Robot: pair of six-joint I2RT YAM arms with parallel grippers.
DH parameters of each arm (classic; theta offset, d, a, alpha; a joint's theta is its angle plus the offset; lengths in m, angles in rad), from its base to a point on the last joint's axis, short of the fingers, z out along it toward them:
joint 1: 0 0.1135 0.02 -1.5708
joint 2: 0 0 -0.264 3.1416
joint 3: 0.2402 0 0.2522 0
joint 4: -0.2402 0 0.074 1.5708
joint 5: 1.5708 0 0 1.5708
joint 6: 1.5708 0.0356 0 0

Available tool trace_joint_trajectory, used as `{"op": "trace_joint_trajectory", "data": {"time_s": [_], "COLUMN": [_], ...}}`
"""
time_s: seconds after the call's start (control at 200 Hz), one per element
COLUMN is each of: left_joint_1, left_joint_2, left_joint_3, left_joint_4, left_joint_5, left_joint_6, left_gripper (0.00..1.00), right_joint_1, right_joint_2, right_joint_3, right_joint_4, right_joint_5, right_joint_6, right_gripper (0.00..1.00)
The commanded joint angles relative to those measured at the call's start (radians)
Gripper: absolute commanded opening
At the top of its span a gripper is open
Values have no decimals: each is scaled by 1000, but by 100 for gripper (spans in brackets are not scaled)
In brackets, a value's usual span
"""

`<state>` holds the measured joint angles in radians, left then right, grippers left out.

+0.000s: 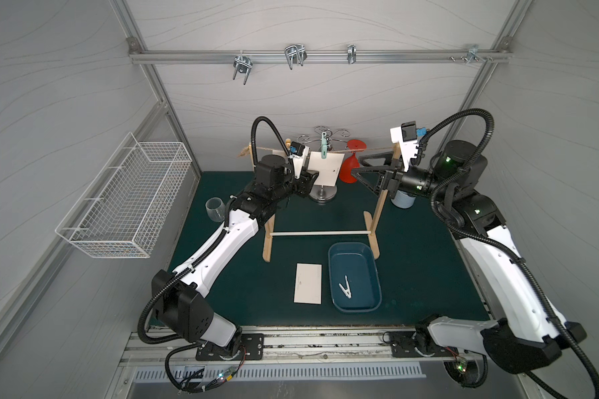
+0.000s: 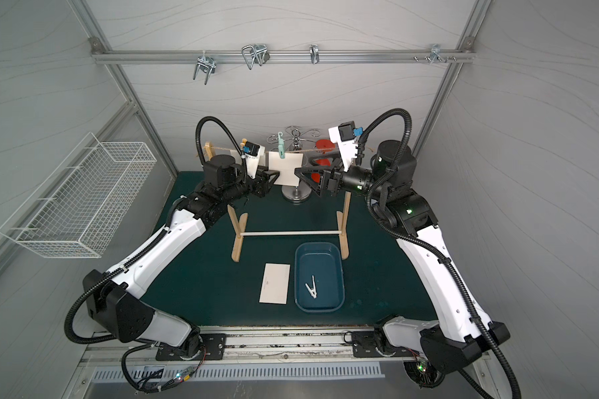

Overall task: Remove the postcards from the strings
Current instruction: Pinch the postcard on the clothesline.

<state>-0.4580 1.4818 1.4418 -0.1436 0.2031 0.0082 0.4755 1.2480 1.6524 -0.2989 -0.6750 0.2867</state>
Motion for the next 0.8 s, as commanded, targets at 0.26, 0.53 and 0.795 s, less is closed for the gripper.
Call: {"op": "trace_joint_trajectory", "data": {"time_s": [0.26, 0.53, 0.795], "left_joint_1": [7, 7, 14], "left_joint_2": [-7, 16, -29], "left_joint_3": [35, 49, 7], "left_joint_4": [53, 69, 80], "left_joint_5": [28, 159, 166], "left_joint_6": [29, 11, 16], "left_gripper": [50, 49, 46], "right_joint_1": [-6, -6, -6], "right_joint_2": [2, -4, -13], "right_joint_3": [19, 14, -9], "right_joint_4": [27, 21, 36], "right_joint_5": [-28, -21, -17], "right_joint_6": [-17, -27, -29], "right_gripper": [76, 76, 76]}}
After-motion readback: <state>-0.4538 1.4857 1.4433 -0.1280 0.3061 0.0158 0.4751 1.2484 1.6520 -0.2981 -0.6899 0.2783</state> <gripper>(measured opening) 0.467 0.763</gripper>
